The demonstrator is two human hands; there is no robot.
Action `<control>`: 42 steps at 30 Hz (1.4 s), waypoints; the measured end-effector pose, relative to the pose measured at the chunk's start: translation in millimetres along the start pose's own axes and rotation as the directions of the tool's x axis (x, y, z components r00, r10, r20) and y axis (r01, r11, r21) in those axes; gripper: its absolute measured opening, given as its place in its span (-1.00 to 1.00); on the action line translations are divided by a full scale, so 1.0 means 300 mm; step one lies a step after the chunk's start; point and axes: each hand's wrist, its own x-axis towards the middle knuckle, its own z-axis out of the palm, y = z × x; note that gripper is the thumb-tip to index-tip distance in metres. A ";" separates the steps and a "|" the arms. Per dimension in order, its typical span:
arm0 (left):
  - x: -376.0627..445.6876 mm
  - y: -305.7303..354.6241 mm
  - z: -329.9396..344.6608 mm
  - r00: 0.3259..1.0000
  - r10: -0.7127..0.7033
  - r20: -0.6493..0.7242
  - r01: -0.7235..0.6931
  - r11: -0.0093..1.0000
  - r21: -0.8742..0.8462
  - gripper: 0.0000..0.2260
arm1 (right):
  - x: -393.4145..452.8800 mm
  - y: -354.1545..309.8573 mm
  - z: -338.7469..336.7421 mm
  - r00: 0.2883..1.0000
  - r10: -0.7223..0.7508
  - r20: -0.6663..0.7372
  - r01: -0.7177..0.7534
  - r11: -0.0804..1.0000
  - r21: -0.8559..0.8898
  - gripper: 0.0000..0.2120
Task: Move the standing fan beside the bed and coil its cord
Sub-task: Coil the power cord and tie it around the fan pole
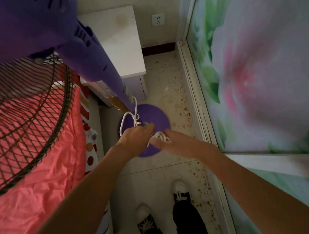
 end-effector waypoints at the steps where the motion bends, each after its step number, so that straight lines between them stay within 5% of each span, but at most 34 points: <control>1: 0.004 0.004 -0.006 1.000 -0.003 -0.023 0.002 0.999 -0.034 -0.68 | -0.002 0.004 0.014 0.994 -0.097 -0.058 0.088 0.986 -0.144 -0.71; 4: 0.009 0.008 -0.007 0.988 0.060 -0.142 -0.068 0.996 -0.051 -0.71 | -0.019 0.035 0.044 0.973 -0.064 -0.222 0.029 0.987 -0.158 -0.34; 8: 0.004 -0.020 0.039 0.976 0.126 -0.176 -0.117 0.991 0.062 -0.69 | -0.024 0.068 0.073 0.989 0.146 -0.003 -0.143 0.973 0.181 -0.22; 10: -0.001 -0.018 0.060 0.984 0.133 -0.120 -0.124 0.989 0.081 -0.67 | -0.025 0.095 0.097 0.986 0.162 0.035 -0.166 0.968 0.186 -0.24; 15: 0.009 -0.034 -0.050 0.979 0.202 0.003 -0.202 0.976 0.078 -0.70 | -0.021 0.135 0.129 0.983 0.119 -0.140 -0.108 0.991 0.084 -0.51; 18: -0.058 -0.122 -0.155 0.974 0.069 -0.217 -0.115 0.971 -0.210 -0.66 | -0.029 0.149 0.137 0.979 0.072 -0.191 -0.066 0.997 0.036 -0.58; 20: -0.119 -0.126 -0.150 0.833 -0.227 -0.505 -0.066 0.865 -0.497 -0.73 | -0.027 0.160 0.140 0.971 0.044 -0.236 -0.037 0.999 0.035 -0.60; 21: -0.145 -0.098 -0.115 0.735 -0.424 -0.529 -0.002 0.780 -0.626 -0.80 | -0.025 0.166 0.145 0.967 0.030 -0.253 -0.029 1.000 0.010 -0.60; 22: -0.164 -0.057 -0.070 0.664 -0.607 -0.437 0.099 0.650 -0.753 -0.86 | -0.020 0.170 0.154 0.966 0.023 -0.257 -0.029 0.999 -0.020 -0.61; 24: -0.156 0.021 0.045 0.641 -0.765 0.053 0.307 0.193 -0.932 -0.76 | -0.001 0.186 0.173 0.966 0.012 -0.256 -0.019 1.000 -0.023 -0.65; 25: -0.142 0.047 0.103 0.662 -0.692 0.288 0.372 -0.030 -0.928 -0.66 | 0.014 0.202 0.180 0.968 0.006 -0.253 -0.008 1.000 -0.009 -0.69; 27: -0.100 0.065 0.197 0.741 -0.488 0.461 0.362 -0.288 -0.886 -0.61 | 0.051 0.244 0.189 0.972 0.004 -0.235 -0.005 1.000 -0.001 -0.76; 29: -0.055 0.049 0.260 0.805 -0.437 0.401 0.294 -0.293 -0.910 -0.68 | 0.093 0.276 0.191 0.979 0.030 -0.201 -0.028 1.000 0.010 -0.76; 34: 0.046 -0.031 0.365 0.817 -0.488 0.308 0.248 -0.185 -0.951 -0.58 | 0.258 0.332 0.191 0.982 0.036 -0.185 -0.031 0.999 0.031 -0.73; 42: 0.124 -0.104 0.423 0.805 -0.512 0.301 0.163 -0.297 -0.941 -0.62 | 0.422 0.364 0.184 0.978 0.014 -0.209 0.012 0.992 0.126 -0.68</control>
